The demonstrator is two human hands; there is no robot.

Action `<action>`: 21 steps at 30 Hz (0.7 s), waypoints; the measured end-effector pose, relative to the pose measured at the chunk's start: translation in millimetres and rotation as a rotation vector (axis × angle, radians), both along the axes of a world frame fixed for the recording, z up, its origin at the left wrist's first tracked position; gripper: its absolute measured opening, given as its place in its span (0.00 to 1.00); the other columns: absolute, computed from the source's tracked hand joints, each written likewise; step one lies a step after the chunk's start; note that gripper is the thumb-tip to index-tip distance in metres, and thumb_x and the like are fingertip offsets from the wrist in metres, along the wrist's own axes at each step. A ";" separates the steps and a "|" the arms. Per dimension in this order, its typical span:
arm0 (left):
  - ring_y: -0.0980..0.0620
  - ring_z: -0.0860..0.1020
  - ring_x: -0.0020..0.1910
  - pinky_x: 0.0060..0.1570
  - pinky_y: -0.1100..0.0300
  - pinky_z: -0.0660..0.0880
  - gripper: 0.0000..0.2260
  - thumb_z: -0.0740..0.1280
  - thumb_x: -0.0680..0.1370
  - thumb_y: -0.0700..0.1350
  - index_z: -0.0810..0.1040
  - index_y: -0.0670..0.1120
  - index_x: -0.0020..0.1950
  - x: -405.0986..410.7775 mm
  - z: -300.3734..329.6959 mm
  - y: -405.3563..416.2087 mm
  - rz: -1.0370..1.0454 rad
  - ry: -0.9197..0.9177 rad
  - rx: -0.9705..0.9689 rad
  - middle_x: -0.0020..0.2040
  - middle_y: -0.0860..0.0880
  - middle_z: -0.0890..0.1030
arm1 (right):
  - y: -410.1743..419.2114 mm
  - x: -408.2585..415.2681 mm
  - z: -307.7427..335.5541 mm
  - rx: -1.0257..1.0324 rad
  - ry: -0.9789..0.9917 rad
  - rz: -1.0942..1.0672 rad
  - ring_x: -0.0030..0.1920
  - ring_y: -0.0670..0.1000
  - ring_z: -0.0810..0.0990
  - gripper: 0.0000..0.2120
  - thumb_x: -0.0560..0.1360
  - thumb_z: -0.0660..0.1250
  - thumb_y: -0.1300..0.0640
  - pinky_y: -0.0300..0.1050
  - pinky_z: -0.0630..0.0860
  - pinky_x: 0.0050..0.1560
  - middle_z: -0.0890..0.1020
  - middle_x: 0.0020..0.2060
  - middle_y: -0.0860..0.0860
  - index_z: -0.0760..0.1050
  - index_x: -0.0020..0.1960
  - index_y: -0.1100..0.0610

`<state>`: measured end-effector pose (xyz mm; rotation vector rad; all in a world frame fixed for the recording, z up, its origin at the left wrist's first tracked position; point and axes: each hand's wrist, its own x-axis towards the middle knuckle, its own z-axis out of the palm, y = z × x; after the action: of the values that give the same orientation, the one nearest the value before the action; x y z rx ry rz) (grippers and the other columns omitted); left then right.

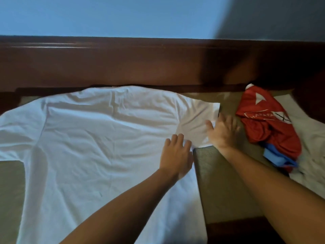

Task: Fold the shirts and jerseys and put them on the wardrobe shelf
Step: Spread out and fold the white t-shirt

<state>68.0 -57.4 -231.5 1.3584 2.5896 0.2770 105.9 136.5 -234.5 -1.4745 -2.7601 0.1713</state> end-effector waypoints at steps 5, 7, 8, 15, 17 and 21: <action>0.44 0.79 0.40 0.38 0.54 0.69 0.24 0.52 0.83 0.64 0.74 0.47 0.46 34.6 11.8 2.1 0.056 -0.168 -0.174 0.41 0.47 0.79 | 5.4 -1.1 2.5 -0.173 -0.005 -0.071 0.67 0.63 0.72 0.26 0.79 0.65 0.39 0.59 0.68 0.67 0.76 0.63 0.61 0.78 0.63 0.61; 0.44 0.80 0.40 0.38 0.54 0.69 0.25 0.51 0.82 0.66 0.72 0.48 0.42 39.0 12.7 1.6 0.064 -0.158 -0.218 0.38 0.48 0.76 | 0.9 -7.1 1.4 -0.195 0.036 -0.078 0.66 0.63 0.74 0.24 0.79 0.66 0.42 0.58 0.69 0.65 0.78 0.62 0.61 0.78 0.63 0.61; 0.44 0.80 0.41 0.38 0.54 0.69 0.24 0.51 0.82 0.65 0.72 0.48 0.42 40.9 12.9 2.2 0.070 -0.155 -0.218 0.38 0.48 0.75 | -0.6 -9.6 1.6 -0.219 0.069 -0.096 0.65 0.63 0.74 0.23 0.79 0.67 0.43 0.57 0.70 0.65 0.79 0.61 0.61 0.77 0.63 0.60; 0.41 0.80 0.51 0.43 0.53 0.67 0.15 0.54 0.84 0.54 0.75 0.45 0.55 44.4 11.5 1.5 0.195 -0.309 -0.139 0.52 0.43 0.80 | -10.9 -19.8 16.8 -0.422 0.368 -0.189 0.65 0.61 0.76 0.19 0.80 0.64 0.53 0.51 0.73 0.61 0.78 0.65 0.57 0.73 0.70 0.56; 0.40 0.80 0.49 0.43 0.52 0.69 0.12 0.56 0.83 0.50 0.75 0.44 0.54 45.0 15.0 -2.8 0.254 -0.368 -0.088 0.51 0.43 0.80 | -16.9 -26.8 28.6 -0.446 0.497 -0.197 0.60 0.58 0.78 0.15 0.79 0.64 0.55 0.47 0.74 0.55 0.79 0.60 0.54 0.74 0.66 0.54; 0.47 0.73 0.39 0.41 0.55 0.70 0.13 0.58 0.82 0.52 0.76 0.44 0.53 43.8 23.0 -16.3 0.369 -0.456 0.023 0.44 0.46 0.76 | -37.8 -53.2 56.4 -0.521 0.714 -0.122 0.50 0.49 0.78 0.06 0.79 0.66 0.58 0.38 0.70 0.41 0.78 0.49 0.46 0.74 0.56 0.54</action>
<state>111.9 -73.7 -208.5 0.7024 2.4205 0.5961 52.6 98.7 -178.1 -1.2872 -2.1100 1.2162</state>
